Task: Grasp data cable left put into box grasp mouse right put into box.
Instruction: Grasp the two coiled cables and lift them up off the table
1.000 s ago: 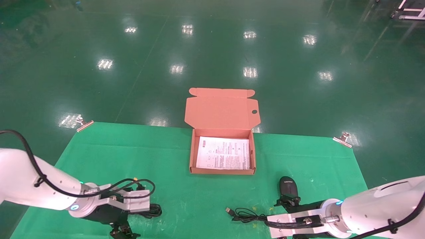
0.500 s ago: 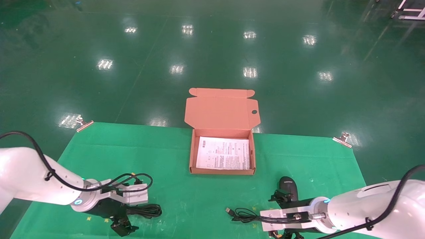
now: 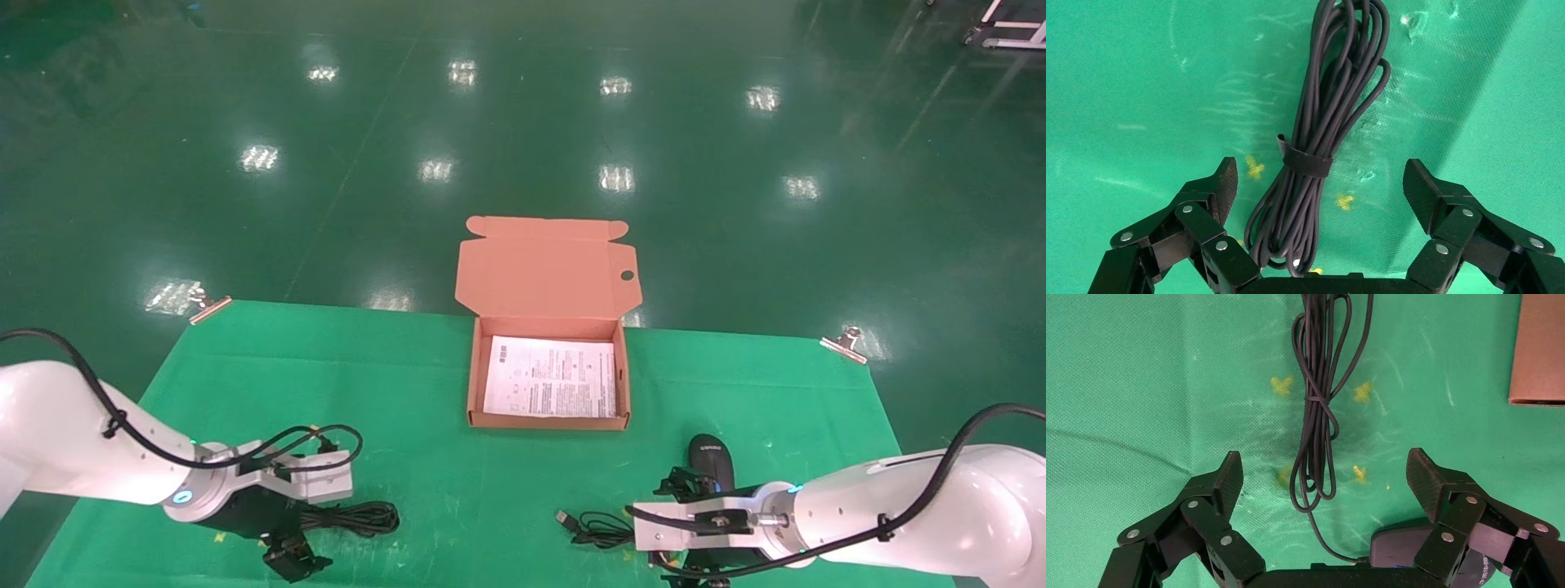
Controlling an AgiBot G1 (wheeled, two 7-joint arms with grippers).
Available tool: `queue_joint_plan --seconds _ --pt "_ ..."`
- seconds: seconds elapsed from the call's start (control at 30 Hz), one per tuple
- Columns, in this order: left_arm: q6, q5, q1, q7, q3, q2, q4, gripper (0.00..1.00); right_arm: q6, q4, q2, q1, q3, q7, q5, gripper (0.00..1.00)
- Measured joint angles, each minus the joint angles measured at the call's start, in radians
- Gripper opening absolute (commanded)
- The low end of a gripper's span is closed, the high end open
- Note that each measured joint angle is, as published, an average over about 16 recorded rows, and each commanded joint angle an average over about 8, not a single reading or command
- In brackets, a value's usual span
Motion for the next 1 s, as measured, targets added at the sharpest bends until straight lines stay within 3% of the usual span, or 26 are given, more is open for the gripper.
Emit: queue_joint_plan --seconds 1.0 --pt "0.001 -0.003 0.0 0.001 -0.001 -0.001 -0.002 0.0 0.0 0.001 -0.001 0.0 0.001 -0.001 0.002 0.0"
